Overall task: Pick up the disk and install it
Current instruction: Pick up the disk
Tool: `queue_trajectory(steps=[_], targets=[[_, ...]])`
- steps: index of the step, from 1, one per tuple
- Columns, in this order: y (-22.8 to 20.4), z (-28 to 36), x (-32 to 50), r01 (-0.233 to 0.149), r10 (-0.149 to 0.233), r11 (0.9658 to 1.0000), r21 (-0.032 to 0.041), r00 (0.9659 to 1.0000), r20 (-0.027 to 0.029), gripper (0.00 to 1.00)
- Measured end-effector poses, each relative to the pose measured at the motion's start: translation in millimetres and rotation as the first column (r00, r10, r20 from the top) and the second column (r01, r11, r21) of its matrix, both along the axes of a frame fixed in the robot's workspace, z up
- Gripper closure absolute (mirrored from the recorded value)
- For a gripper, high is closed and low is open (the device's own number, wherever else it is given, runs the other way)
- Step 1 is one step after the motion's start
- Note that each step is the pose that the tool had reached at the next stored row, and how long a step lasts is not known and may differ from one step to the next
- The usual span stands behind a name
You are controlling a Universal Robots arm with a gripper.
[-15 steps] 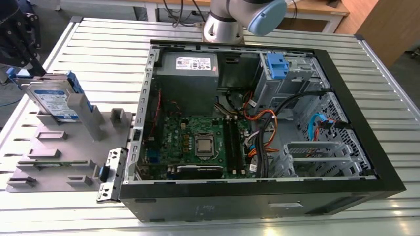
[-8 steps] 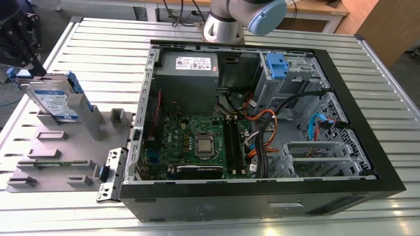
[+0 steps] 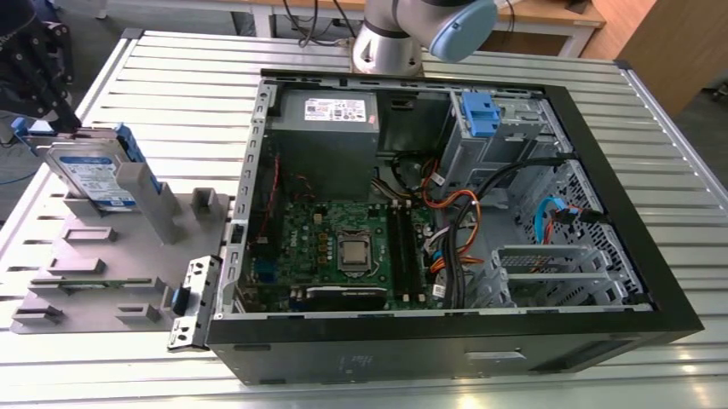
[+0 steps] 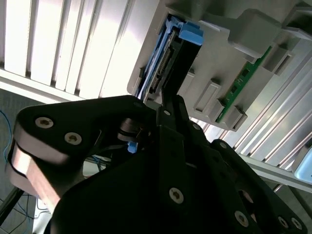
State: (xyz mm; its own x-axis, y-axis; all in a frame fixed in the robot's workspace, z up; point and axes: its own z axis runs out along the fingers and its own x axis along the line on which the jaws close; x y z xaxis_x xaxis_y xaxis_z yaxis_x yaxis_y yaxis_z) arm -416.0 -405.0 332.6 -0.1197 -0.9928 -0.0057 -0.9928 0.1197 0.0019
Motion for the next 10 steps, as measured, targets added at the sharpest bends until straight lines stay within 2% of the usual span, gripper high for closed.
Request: queue_trajectory(steps=[1, 2, 3, 6, 7, 9, 10], targets=[[0.0, 0.0, 0.0, 0.0, 0.0, 1.0, 0.0, 1.0, 0.0, 0.83], [0.0, 0.0, 0.1, 0.0, 0.0, 1.0, 0.0, 1.0, -0.0001, 0.77], [0.0, 0.0, 0.1, 0.0, 0.0, 1.0, 0.0001, 1.0, 0.0, 0.77], [0.0, 0.0, 0.2, 0.0, 0.0, 1.0, 0.0, 1.0, 0.0, 0.59], [0.0, 0.0, 0.3, 0.0, 0.0, 1.0, 0.0001, 1.0, 0.0, 0.59], [0.0, 0.0, 0.3, 0.0, 0.0, 1.0, 0.0, 1.0, 0.0, 0.47], [0.0, 0.0, 0.4, 0.0, 0.0, 1.0, 0.0, 1.0, 0.0, 0.47]])
